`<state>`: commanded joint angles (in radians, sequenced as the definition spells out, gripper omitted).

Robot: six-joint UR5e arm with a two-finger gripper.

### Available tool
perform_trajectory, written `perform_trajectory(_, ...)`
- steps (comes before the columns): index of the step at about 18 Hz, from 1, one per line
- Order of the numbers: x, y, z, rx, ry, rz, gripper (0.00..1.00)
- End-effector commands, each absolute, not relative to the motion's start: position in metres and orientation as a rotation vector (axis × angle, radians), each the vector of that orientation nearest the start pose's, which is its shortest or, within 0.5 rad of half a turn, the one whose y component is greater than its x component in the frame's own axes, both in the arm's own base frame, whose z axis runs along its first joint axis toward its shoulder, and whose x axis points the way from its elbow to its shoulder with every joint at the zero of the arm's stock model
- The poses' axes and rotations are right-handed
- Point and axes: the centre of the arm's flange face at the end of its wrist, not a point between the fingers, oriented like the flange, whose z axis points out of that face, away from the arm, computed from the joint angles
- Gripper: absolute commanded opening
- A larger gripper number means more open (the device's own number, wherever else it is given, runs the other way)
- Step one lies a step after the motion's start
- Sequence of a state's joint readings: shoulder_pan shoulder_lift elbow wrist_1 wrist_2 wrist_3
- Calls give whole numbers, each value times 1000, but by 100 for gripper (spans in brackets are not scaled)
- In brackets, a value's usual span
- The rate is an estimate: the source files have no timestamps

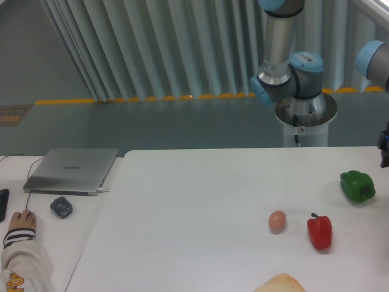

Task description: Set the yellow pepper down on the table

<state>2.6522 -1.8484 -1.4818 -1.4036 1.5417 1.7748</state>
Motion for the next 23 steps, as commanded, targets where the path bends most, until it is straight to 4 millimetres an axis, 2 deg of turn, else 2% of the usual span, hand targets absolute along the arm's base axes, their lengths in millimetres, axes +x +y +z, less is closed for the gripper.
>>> perform_trajectory(4,-463,402,400,-2907,1116,-27,100)
perform_trajectory(7,-453,408,408,-2865,1235,-1,100)
perform_trajectory(9,-445,406,422,-2832,1347,45,100)
perform_trajectory(15,-459,386,420,-2902,1333,51,100)
perform_trajectory(18,-463,374,409,-2912,1298,23,100)
perform_trajectory(19,-462,374,410,-2918,1301,31,100)
perform_trajectory(20,-462,371,422,-2941,1309,113,100)
perform_trajectory(23,-477,361,430,-3023,1410,200,100)
